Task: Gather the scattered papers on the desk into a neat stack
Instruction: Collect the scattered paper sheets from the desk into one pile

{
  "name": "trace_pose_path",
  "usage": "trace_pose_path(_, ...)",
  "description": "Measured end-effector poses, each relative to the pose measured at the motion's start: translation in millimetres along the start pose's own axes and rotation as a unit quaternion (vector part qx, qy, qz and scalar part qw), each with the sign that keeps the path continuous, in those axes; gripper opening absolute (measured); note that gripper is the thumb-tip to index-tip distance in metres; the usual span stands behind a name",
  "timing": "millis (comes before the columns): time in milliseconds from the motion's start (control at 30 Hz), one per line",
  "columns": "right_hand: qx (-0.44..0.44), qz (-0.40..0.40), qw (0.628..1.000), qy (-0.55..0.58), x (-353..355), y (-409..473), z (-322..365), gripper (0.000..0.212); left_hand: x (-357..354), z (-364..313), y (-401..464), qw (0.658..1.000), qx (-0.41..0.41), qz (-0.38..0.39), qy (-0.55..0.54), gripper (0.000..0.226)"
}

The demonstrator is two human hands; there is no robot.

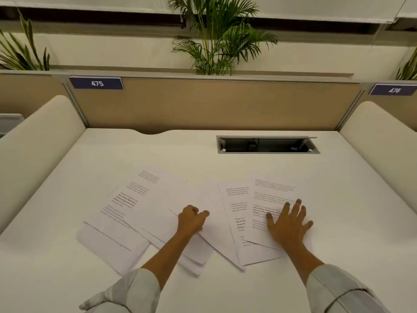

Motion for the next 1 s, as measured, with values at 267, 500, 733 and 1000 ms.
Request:
trace_pose_path(267,0.084,0.039,0.995,0.026,-21,-8,2,0.081,-42,-27,-3,0.988,0.041,0.148,-0.021,0.098)
trace_pose_path(500,0.17,0.03,0.985,0.026,-30,-12,7,0.083,-61,-42,-5,0.978,0.082,0.161,-0.099,0.106)
trace_pose_path(733,0.23,0.033,0.972,0.025,-38,-19,-3,0.078,-82,-35,-8,0.99,0.093,0.079,-0.077,0.054)
trace_pose_path(1000,0.198,-0.059,0.967,0.147,-17,-19,-21,0.067,-96,-15,-24,0.998,-0.029,0.008,-0.051,0.023)
Point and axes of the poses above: each hand's wrist, its own y-axis towards the middle knuckle, its own x-axis out of the back of the hand, z = x × y, the point moved 3 cm from there along y, towards the middle knuckle, and after that the axes turned 12 degrees about x, right-handed, at the moved point
